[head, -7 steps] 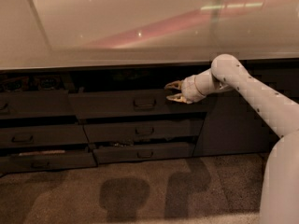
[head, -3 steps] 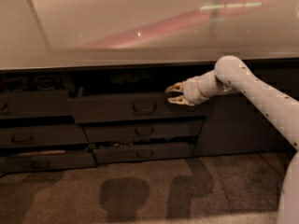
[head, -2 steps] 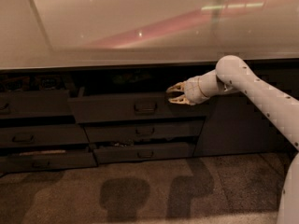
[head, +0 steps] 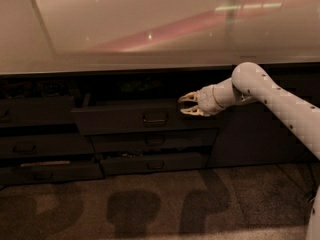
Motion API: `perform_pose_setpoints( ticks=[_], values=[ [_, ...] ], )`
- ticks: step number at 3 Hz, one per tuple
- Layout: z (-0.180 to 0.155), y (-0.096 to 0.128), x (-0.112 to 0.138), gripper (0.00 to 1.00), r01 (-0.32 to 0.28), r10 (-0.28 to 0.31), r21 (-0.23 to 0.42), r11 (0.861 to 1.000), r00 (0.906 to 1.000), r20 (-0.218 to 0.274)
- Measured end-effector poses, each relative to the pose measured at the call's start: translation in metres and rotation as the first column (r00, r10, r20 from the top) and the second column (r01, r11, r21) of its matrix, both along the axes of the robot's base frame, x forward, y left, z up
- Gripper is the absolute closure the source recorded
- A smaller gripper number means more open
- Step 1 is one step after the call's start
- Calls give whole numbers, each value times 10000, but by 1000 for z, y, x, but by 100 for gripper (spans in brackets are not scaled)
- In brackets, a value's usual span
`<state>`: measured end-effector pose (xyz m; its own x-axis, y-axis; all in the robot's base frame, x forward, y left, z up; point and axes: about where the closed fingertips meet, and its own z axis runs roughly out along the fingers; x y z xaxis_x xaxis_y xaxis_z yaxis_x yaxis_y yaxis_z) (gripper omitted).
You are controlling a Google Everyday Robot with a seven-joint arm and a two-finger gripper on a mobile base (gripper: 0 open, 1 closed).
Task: Open top drawer
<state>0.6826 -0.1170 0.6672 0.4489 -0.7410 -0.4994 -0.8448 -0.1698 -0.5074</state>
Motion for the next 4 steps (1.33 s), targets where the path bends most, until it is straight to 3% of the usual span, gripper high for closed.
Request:
perform_pose_setpoints(
  ticks=[4],
  values=[
    [-3, 3, -21, 100, -240, 241, 12, 9997, 9996, -129]
  ],
)
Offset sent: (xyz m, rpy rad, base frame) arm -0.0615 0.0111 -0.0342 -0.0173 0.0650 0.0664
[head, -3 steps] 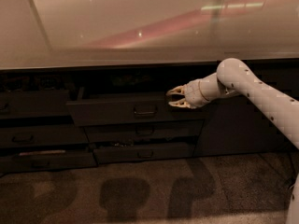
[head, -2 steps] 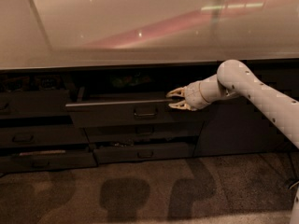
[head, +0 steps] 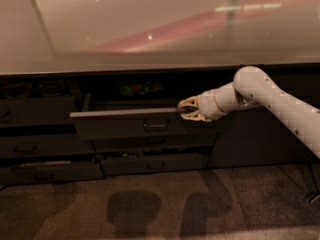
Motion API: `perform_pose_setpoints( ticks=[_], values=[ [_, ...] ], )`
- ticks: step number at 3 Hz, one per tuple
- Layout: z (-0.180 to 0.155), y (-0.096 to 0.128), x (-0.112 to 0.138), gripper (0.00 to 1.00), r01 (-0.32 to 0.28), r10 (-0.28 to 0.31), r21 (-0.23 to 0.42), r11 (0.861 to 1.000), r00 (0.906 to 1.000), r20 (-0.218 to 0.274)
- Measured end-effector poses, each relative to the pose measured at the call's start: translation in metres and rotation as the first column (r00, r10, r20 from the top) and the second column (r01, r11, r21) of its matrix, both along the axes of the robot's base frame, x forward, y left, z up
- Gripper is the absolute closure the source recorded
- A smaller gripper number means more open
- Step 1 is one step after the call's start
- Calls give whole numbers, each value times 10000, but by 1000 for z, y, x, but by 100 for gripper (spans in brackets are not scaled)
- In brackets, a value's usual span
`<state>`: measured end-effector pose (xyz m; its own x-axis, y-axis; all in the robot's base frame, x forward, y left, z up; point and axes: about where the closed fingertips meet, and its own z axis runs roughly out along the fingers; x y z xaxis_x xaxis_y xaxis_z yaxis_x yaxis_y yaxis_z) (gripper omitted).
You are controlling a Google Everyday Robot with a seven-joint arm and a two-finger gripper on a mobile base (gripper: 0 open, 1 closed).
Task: Open top drawer
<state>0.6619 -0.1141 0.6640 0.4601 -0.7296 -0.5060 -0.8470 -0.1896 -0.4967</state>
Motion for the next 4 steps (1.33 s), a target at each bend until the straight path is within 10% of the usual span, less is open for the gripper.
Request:
perform_pose_setpoints(
  ticks=[4],
  values=[
    [5, 1, -24, 100, -243, 243, 102, 9997, 9997, 32]
  ],
)
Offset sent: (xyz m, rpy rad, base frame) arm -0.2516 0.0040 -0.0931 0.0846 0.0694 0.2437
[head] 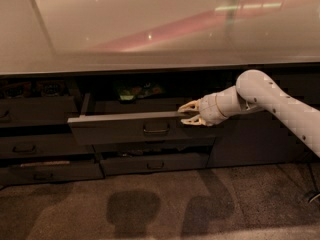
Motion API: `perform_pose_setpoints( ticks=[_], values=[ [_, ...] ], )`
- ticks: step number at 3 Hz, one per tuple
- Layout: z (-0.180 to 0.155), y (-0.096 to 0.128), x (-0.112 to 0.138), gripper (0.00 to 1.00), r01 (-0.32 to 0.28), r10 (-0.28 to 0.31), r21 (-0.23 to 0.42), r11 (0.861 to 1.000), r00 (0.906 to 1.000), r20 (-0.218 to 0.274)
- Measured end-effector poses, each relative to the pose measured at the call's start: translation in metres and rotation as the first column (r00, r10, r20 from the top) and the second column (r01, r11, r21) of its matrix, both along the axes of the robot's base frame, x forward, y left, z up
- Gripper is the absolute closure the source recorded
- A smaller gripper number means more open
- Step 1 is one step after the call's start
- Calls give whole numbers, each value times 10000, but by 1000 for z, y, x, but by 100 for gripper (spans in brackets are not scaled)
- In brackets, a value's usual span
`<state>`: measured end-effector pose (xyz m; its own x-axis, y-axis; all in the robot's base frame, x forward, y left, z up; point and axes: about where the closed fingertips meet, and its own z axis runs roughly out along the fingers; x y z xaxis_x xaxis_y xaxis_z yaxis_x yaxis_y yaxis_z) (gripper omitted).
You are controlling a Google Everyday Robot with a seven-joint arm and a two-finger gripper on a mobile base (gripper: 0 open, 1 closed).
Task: Open top drawer
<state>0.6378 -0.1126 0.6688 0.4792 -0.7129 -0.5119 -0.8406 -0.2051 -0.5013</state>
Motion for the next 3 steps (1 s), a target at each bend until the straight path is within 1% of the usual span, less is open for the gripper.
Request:
perform_pose_setpoints(
  ticks=[1, 2, 3],
  values=[
    [0, 0, 0, 100, 0, 0, 0, 10000, 10000, 1],
    [37, 14, -6, 100, -123, 123, -1, 9999, 9982, 595],
    [80, 26, -17, 100, -261, 261, -22, 9997, 9915, 1276]
  ],
)
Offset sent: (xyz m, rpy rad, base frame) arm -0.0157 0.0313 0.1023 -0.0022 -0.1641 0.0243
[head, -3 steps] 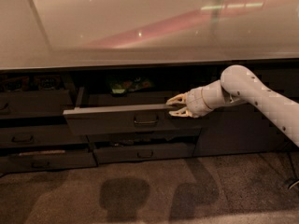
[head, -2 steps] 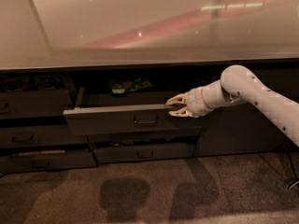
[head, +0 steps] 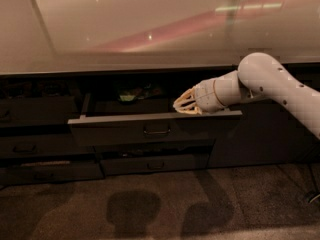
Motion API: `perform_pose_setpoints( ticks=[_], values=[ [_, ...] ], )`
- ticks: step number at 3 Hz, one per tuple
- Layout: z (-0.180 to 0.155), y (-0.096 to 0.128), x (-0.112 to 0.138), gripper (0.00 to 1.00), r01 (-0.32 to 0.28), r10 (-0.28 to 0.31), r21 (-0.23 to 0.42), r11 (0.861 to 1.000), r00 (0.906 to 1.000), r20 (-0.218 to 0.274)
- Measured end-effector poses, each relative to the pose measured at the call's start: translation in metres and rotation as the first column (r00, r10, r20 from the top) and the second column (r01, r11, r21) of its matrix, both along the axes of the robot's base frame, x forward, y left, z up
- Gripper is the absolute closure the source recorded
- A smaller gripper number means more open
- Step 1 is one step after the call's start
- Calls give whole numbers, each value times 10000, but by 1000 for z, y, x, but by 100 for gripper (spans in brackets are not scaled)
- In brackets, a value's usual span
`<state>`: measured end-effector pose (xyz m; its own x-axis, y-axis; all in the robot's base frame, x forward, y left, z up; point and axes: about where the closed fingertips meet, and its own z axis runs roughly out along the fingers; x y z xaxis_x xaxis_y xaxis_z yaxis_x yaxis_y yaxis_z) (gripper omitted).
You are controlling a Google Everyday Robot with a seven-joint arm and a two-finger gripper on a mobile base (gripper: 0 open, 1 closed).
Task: Open top drawer
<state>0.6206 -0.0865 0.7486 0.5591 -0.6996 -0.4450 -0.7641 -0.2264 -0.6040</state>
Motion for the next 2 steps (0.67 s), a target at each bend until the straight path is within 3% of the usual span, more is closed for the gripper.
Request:
perform_pose_setpoints(
  ticks=[1, 2],
  values=[
    [26, 7, -7, 100, -89, 89, 6, 10000, 9991, 412],
    [26, 8, -7, 100, -93, 92, 3, 10000, 9991, 419]
  ],
)
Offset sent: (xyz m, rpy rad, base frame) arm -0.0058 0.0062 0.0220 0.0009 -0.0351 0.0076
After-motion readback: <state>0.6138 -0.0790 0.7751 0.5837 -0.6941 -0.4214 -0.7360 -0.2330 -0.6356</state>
